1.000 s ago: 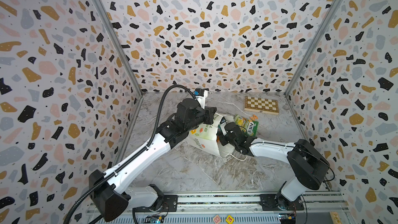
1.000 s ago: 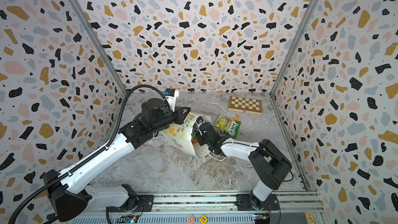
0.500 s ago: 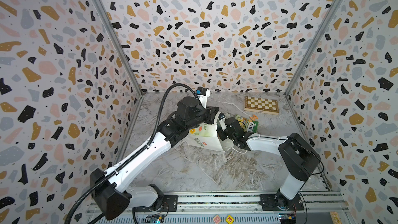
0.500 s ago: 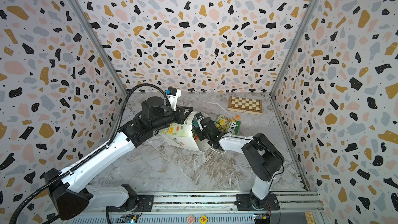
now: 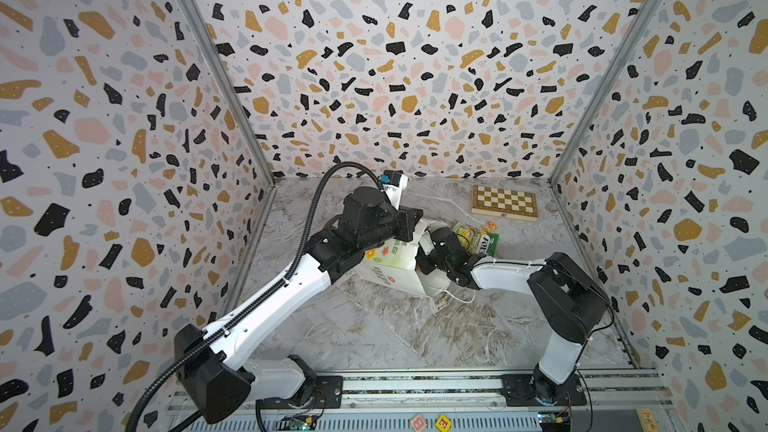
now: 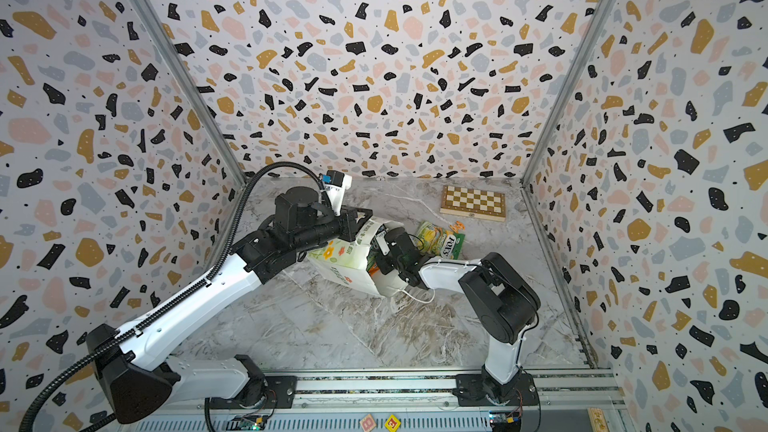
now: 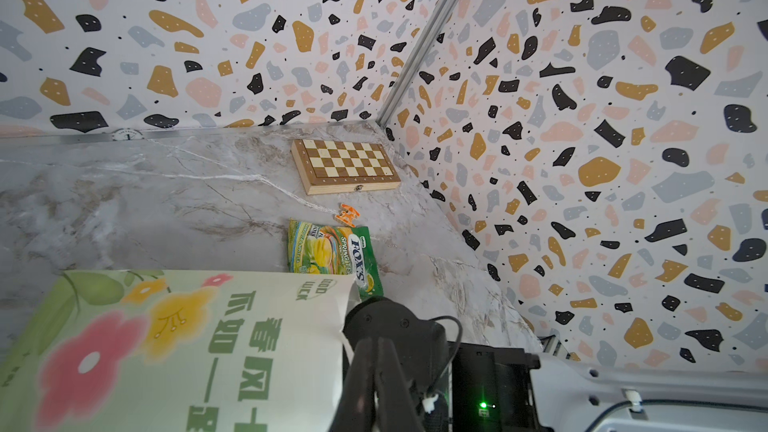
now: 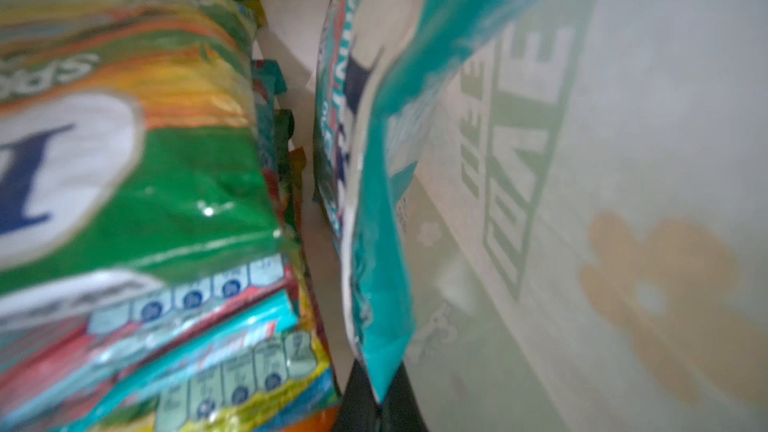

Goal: Take the snacks out of the paper bag
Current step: 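Reach the right gripper into the bag and grasp the teal Mint Blossom packet, then lift the teal packet out of the bag with the right gripper toward the chessboard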

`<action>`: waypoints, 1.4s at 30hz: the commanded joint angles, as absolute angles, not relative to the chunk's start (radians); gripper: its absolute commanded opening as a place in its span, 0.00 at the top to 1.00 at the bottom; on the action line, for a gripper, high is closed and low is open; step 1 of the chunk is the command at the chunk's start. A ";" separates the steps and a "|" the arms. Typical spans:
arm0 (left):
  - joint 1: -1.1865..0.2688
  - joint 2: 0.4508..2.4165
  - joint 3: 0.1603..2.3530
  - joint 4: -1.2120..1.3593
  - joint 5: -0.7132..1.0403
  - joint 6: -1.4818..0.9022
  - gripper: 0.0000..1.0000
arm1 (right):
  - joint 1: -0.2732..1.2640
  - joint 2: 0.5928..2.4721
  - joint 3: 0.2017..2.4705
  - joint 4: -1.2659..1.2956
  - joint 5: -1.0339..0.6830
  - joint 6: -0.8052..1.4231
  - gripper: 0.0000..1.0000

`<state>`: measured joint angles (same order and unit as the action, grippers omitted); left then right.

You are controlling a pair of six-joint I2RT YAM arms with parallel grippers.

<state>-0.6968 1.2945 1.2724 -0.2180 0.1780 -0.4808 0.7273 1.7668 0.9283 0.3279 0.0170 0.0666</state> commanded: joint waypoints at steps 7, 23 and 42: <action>-0.699 1.251 1.283 -0.273 0.043 -0.416 1.00 | 0.724 1.505 0.791 0.274 -0.019 0.089 1.00; -0.699 1.244 1.267 -0.262 -0.064 -0.459 1.00 | 0.706 1.221 0.700 0.157 -0.212 0.108 1.00; -0.699 1.270 1.272 -0.244 -0.065 -0.479 1.00 | 0.687 0.945 0.755 0.028 -0.354 0.155 1.00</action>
